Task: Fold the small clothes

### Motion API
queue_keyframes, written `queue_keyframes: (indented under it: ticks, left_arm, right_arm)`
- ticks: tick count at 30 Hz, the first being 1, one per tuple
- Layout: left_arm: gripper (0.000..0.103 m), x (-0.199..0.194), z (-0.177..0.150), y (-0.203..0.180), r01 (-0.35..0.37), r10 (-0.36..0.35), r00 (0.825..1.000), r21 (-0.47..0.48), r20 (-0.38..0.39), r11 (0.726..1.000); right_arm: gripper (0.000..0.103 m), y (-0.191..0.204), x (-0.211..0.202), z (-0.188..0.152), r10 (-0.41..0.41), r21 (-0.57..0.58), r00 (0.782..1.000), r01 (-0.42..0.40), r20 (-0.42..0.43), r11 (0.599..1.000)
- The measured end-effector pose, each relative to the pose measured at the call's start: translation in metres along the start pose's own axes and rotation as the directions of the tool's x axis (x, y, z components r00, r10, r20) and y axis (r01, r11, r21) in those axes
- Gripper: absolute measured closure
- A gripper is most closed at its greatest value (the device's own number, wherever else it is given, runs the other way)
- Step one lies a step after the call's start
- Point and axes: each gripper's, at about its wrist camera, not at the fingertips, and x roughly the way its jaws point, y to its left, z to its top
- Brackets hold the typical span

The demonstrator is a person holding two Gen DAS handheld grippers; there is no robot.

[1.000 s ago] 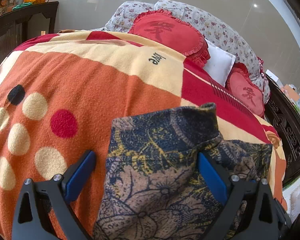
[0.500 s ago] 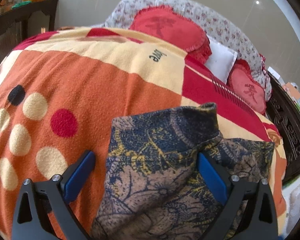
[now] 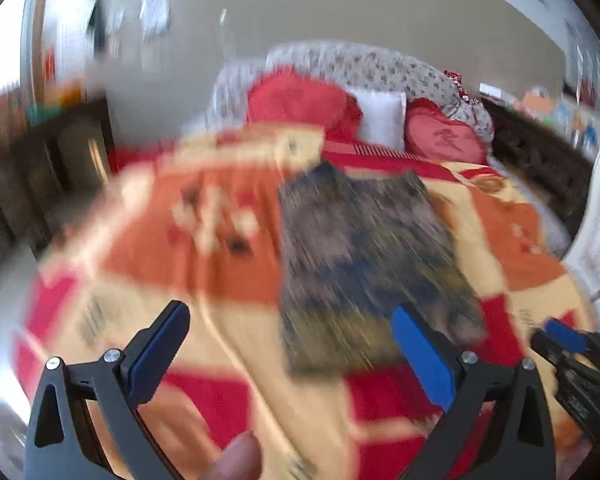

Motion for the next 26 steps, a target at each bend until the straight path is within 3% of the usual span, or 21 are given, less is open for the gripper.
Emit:
queue_keyframes:
  ticks: [2, 5, 7, 18, 26]
  left_arm:
    - [0.0, 0.005, -0.017, 0.0, 0.046, -0.051, 0.994, -0.047, -0.094, 0.998]
    - [0.0, 0.006, -0.031, -0.02, -0.013, 0.013, 0.986, -0.001, -0.165, 1.0]
    - [0.0, 0.001, -0.035, -0.031, -0.052, 0.06, 0.982, 0.046, -0.18, 0.998]
    - [0.0, 0.009, -0.026, -0.039, -0.033, 0.039, 0.974, 0.028, -0.223, 0.999]
    - [0.0, 0.01, -0.027, -0.035, -0.033, 0.036, 0.977, 0.015, -0.212, 0.999]
  right_arm:
    - [0.1, -0.002, -0.01, 0.0, -0.009, 0.001, 1.0, 0.009, 0.004, 1.0]
    - [0.1, -0.003, -0.022, -0.004, -0.027, -0.02, 1.0, 0.027, 0.001, 0.999]
    - [0.1, -0.004, -0.03, -0.008, -0.042, -0.03, 0.999, 0.043, 0.013, 0.999]
    - [0.1, -0.007, -0.039, -0.017, -0.056, -0.031, 0.998, 0.057, 0.034, 0.998]
    - [0.1, -0.001, -0.038, -0.014, -0.052, -0.038, 0.998, 0.054, 0.04, 0.998]
